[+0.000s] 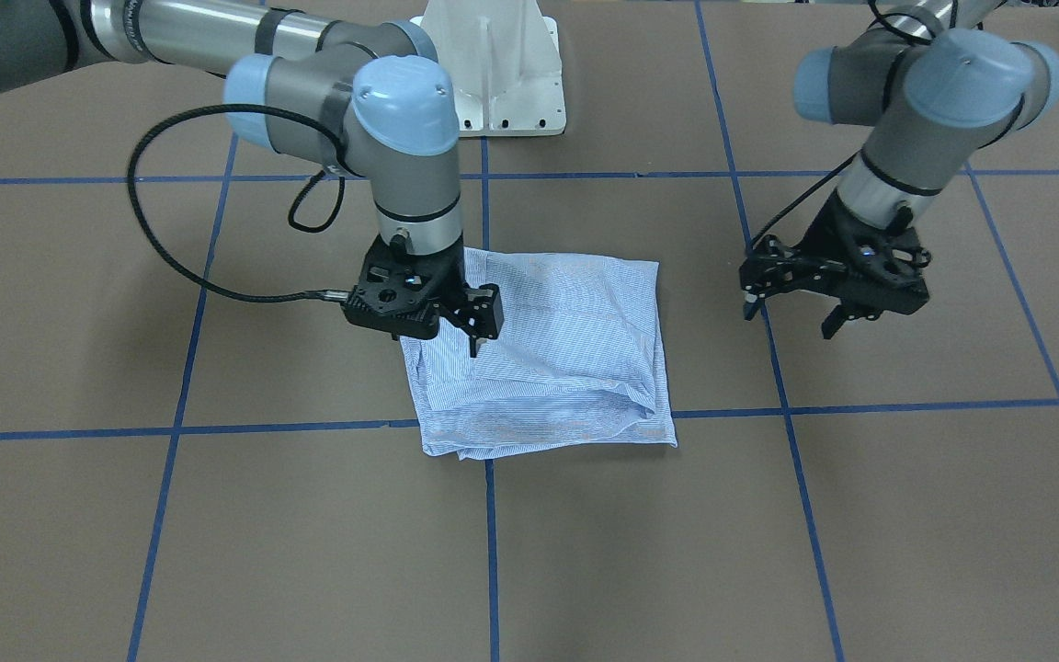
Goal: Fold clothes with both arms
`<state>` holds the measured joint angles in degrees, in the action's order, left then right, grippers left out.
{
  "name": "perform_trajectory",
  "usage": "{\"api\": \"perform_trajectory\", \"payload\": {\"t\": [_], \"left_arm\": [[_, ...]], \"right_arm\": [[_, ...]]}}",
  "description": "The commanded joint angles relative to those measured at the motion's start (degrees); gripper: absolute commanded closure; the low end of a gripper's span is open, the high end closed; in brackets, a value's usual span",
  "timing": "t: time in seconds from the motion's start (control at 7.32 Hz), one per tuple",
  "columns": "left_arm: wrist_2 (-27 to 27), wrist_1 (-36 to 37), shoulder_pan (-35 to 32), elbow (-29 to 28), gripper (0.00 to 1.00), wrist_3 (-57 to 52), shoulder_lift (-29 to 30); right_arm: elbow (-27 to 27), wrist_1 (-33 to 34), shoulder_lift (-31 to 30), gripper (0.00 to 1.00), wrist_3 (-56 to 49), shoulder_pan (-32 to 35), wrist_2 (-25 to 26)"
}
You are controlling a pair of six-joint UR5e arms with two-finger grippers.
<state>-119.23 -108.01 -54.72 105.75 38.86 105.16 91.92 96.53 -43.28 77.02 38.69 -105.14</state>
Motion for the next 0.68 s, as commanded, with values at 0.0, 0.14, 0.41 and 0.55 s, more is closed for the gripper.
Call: {"api": "perform_trajectory", "payload": {"t": [0.0,0.14,0.41,0.55], "left_arm": [[-4.9,0.3,-10.4,1.9,0.00,-19.2,-9.6],[-5.5,2.4,-15.9,1.7,0.00,-28.2,-11.7],[-7.1,9.8,-24.6,1.2,0.00,-39.5,-12.4],[-10.4,10.5,-28.4,1.0,0.00,-41.4,-16.3]], "right_arm": [[13.8,7.3,-12.3,0.00,-17.9,9.9,-9.0],[17.2,9.7,-17.3,0.00,-28.0,14.6,-11.5],[19.9,14.6,-24.8,0.00,-48.0,24.5,-15.9],[19.8,14.2,-30.0,0.00,-57.9,30.2,-19.8]]}}
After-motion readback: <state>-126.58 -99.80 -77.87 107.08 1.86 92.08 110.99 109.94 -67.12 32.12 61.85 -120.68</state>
